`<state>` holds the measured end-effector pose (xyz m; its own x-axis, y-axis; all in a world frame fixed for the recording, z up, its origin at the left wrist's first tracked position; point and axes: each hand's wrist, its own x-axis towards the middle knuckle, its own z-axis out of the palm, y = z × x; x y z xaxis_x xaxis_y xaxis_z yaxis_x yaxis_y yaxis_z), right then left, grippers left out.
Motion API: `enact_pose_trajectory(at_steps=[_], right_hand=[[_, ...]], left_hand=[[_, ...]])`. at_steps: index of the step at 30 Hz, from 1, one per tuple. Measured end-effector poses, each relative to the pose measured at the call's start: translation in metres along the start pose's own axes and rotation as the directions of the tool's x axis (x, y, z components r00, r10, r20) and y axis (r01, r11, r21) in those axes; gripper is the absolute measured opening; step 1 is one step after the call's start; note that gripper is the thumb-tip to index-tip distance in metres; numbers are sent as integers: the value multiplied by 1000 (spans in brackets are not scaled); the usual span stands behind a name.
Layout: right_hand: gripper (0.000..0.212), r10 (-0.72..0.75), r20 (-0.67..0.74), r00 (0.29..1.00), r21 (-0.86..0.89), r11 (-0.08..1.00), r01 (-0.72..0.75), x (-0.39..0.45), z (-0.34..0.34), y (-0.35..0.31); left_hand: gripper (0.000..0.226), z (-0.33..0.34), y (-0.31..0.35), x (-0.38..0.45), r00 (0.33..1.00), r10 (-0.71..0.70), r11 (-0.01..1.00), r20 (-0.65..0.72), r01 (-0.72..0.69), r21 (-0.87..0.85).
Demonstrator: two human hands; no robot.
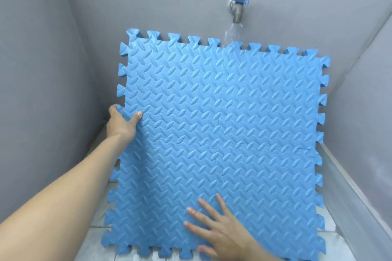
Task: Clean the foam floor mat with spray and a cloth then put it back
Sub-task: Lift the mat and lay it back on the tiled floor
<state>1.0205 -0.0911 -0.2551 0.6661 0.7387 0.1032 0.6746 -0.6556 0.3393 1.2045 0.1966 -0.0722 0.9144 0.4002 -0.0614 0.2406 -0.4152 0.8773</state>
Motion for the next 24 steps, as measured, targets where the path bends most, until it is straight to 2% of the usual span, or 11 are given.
enact_pose_trajectory(at_steps=[2, 4, 7, 10, 12, 14, 16, 17, 20, 22, 24], right_hand=[[61, -6, -108, 994, -68, 998, -2, 44, -15, 59], [60, 282, -222, 933, -54, 952, -301, 87, -45, 126], [60, 740, -250, 624, 188, 670, -718, 124, -97, 201], [65, 911, -132, 391, 368, 411, -834, 146, -118, 209], [65, 798, -216, 562, 230, 601, -765, 157, -110, 181], [63, 411, -239, 880, 49, 910, -412, 160, -96, 151], [64, 140, -175, 975, -84, 984, -156, 150, -85, 150], [65, 221, -187, 957, -81, 968, -239, 143, -87, 160], [67, 841, -105, 530, 195, 540, -819, 113, -94, 207], [72, 962, 108, 250, 363, 196, -911, 90, -104, 230], [75, 940, 116, 321, 321, 270, -908, 84, -108, 222]], left_hand=[[83, -1, 1, -2, 998, 60, 998, -17, -60, 7], [102, -5, 1, -6, 992, 124, 991, 23, -126, 55], [134, -10, -2, -14, 980, 159, 969, 120, -178, 168], [139, -11, -9, -17, 974, 203, 945, 97, -221, 243], [140, -11, -16, -19, 964, 246, 905, 103, -266, 333], [142, -10, -22, -19, 958, 253, 864, 131, -285, 415], [142, -9, -27, -20, 962, 227, 849, 152, -272, 453], [141, -8, -29, -21, 961, 225, 833, 163, -276, 480], [136, -6, -32, -22, 955, 245, 773, 167, -297, 560], [134, -4, -33, -22, 954, 256, 761, 156, -299, 576], [135, -3, -32, -22, 957, 249, 771, 150, -290, 567]])
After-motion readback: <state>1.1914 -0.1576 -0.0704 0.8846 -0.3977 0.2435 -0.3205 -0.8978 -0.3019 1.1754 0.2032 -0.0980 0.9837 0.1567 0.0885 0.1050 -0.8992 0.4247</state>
